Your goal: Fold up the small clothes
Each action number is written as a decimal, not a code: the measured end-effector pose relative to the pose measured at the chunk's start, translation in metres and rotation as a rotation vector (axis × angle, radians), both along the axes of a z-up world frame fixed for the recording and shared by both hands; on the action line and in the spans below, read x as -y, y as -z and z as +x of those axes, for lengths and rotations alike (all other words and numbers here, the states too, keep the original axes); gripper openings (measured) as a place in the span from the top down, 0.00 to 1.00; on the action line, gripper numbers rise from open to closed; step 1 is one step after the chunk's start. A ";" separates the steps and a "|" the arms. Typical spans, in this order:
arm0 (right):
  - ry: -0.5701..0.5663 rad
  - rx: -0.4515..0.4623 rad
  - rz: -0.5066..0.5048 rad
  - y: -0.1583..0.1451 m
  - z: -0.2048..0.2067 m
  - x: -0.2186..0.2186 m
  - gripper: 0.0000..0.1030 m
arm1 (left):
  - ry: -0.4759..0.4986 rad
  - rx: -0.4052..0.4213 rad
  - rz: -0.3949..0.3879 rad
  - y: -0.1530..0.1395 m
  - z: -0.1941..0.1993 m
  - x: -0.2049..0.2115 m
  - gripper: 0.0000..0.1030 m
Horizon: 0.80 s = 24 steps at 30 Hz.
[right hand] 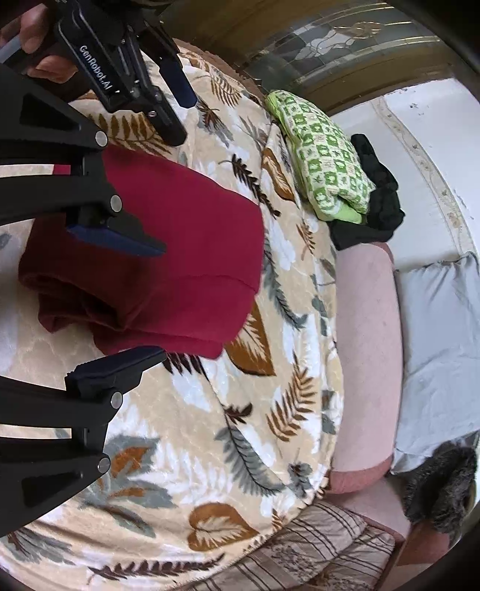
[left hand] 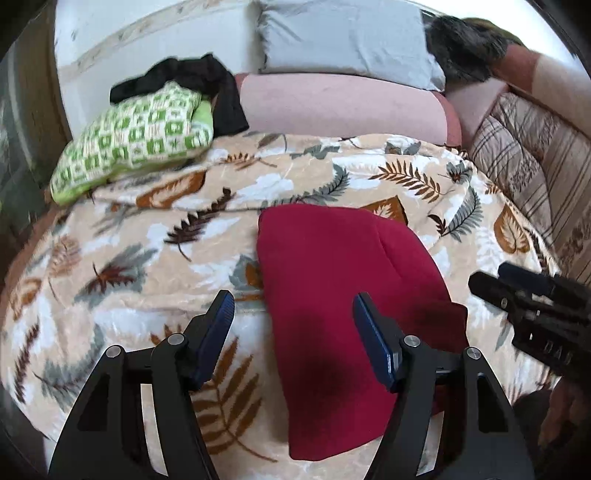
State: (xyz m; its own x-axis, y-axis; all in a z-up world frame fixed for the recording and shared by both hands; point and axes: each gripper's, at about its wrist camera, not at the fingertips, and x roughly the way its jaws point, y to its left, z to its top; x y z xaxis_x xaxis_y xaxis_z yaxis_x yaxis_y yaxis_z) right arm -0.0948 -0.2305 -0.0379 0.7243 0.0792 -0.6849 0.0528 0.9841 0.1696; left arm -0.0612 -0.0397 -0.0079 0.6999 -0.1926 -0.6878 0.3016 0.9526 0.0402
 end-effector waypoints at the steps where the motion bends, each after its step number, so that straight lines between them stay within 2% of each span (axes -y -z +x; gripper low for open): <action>1: 0.009 0.004 0.005 -0.001 0.000 0.002 0.48 | -0.004 0.015 -0.006 -0.002 -0.004 -0.001 0.35; 3: 0.014 0.002 0.015 0.000 0.001 0.005 0.43 | -0.004 0.012 -0.026 -0.002 -0.005 -0.004 0.35; 10: 0.045 -0.015 0.028 0.004 0.000 0.010 0.42 | -0.019 -0.028 -0.055 0.004 -0.003 -0.010 0.35; 17: 0.025 -0.023 0.011 0.008 0.004 -0.002 0.42 | -0.030 0.001 -0.027 0.000 -0.005 -0.012 0.35; 24: 0.027 -0.052 0.019 0.017 0.018 -0.011 0.42 | -0.063 -0.022 -0.018 0.011 0.004 -0.022 0.35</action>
State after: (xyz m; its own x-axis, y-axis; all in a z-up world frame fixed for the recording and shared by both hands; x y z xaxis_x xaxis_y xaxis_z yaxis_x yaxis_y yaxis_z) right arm -0.0772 -0.2200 -0.0551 0.6901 0.0731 -0.7200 0.0887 0.9788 0.1844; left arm -0.0569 -0.0181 -0.0193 0.6961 -0.1613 -0.6996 0.2416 0.9702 0.0167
